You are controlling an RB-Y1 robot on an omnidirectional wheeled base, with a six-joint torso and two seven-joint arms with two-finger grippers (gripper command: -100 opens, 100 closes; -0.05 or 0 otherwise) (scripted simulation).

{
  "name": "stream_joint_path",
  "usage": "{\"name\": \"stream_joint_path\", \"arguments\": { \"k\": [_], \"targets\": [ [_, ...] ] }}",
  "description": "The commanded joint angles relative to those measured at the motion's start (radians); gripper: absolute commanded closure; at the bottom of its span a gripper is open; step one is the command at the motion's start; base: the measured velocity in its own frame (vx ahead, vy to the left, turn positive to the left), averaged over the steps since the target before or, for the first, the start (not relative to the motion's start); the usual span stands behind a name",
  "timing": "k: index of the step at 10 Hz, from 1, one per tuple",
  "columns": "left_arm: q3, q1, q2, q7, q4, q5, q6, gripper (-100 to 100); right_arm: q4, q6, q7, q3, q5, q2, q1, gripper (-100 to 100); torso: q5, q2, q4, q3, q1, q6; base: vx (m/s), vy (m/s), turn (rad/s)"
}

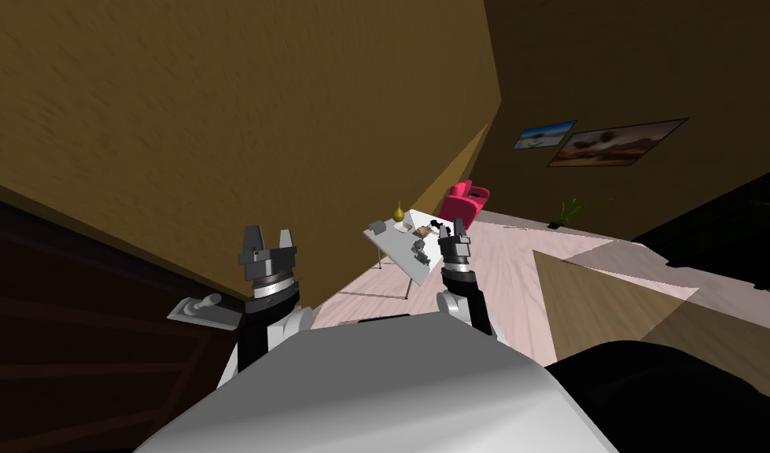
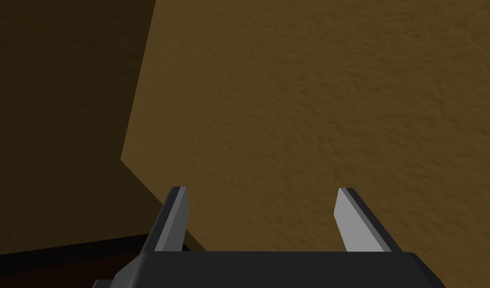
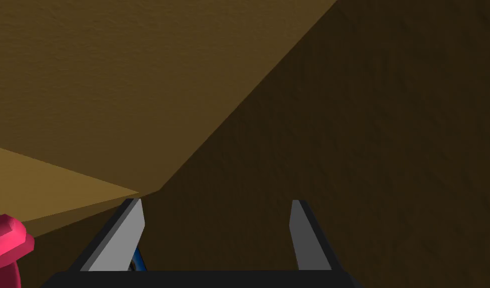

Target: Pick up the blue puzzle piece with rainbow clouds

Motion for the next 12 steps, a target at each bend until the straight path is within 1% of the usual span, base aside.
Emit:
{"name": "stream_joint_path", "arguments": {
  "k": [1,3,6,12],
  "targets": [
    [0.0,0.0,0.0,0.0,0.0,0.0,0.0,0,0.008,0.002,0.005,0.0,0.006,-0.032,0.001,-100,0.0,0.0,0.0,0.0,0.0,0.0,0.002,0.006,0.008],
    [0.0,0.0,0.0,0.0,0.0,0.0,0.0,0,0.026,0.006,0.016,-0.001,0.019,-0.081,0.002,-100,0.0,0.0,0.0,0.0,0.0,0.0,0.007,0.016,0.012],
    [0.0,0.0,0.0,0.0,0.0,0.0,0.0,0,0.069,0.015,0.043,-0.004,0.053,-0.158,0.005,-100,0.0,-0.001,0.0,-0.001,0.002,0.0,0.014,0.032,0.018],
    [0.0,0.0,0.0,0.0,0.0,0.0,0.0,0,0.195,0.042,0.125,-0.011,0.155,-0.302,0.017,-100,0.001,-0.002,0.0,-0.001,0.003,0.0,0.023,0.051,0.029]
  ]
}}
